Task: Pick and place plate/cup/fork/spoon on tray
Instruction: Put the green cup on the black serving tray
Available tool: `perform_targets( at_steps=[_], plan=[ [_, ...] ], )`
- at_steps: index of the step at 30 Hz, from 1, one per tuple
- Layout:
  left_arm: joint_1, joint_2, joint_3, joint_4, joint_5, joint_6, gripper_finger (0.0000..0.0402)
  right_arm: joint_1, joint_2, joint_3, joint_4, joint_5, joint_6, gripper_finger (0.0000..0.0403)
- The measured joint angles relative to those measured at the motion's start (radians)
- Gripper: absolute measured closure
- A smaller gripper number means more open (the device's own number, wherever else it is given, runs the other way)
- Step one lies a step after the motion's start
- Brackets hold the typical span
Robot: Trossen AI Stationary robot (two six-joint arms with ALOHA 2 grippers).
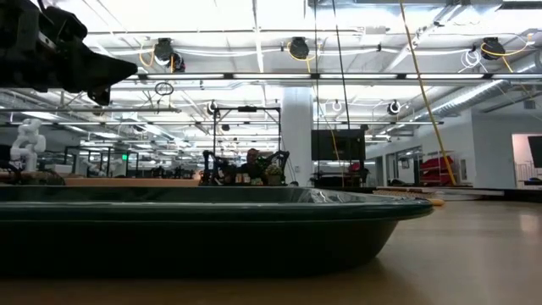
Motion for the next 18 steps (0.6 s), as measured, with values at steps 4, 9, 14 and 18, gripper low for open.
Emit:
perform_targets(
  at_steps=[4,9,14,18],
  plan=[
    [0.000,0.000,0.000,0.010,0.000,0.001,0.0387,0.009,0.055,0.037,-0.170,-0.106,0.229,0.0403],
    [0.000,0.000,0.000,0.029,0.000,0.001,0.0387,0.010,0.133,0.039,-0.240,-0.315,0.398,0.0403],
    [0.000,0.000,0.000,0.037,0.000,-0.034,0.0387,0.010,0.192,0.039,-0.218,-0.510,0.521,0.0398],
    [0.000,0.000,0.000,0.034,0.000,-0.056,0.0387,0.019,0.209,0.039,-0.198,-0.555,0.578,0.0376]
  ],
)
